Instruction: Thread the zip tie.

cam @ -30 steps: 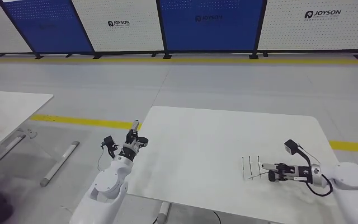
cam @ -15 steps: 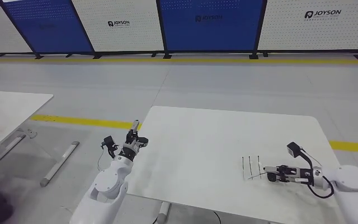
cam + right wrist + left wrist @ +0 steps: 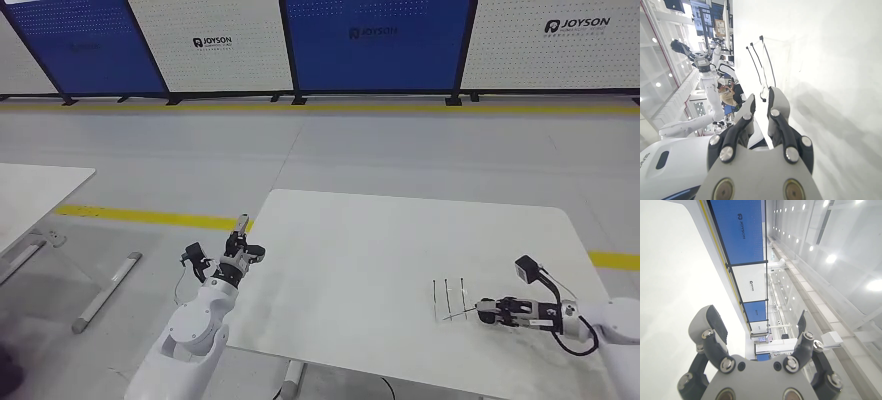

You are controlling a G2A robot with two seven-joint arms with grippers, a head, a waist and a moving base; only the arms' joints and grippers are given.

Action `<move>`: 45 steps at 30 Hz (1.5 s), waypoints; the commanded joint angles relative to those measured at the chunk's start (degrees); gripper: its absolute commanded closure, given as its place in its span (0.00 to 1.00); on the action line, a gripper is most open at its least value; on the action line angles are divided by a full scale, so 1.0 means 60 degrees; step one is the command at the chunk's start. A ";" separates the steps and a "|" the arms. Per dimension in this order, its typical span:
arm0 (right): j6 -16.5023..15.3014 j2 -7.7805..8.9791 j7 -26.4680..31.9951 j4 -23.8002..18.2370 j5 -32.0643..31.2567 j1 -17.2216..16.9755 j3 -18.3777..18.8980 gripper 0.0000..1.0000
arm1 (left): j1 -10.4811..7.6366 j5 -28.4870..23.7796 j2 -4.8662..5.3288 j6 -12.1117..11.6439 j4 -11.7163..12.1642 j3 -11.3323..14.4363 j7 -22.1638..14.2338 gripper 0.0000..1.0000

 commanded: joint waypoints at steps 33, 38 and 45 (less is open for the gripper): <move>-0.0440 0.0419 0.0241 -0.3325 0.4394 -0.1820 0.1644 1.00 | 0.0000 0.0000 0.0000 0.0000 0.0000 0.0000 0.0000 0.00; -0.0310 0.0335 -0.0676 -0.3544 0.4365 -0.2113 0.1428 1.00 | 0.0000 0.0000 0.0000 0.0000 0.0000 0.0000 0.0000 0.00; -0.0440 -0.0356 -0.2926 -0.4364 0.4305 -0.1944 0.0186 1.00 | 0.0000 0.0000 0.0000 0.0000 0.0000 0.0000 0.0000 0.00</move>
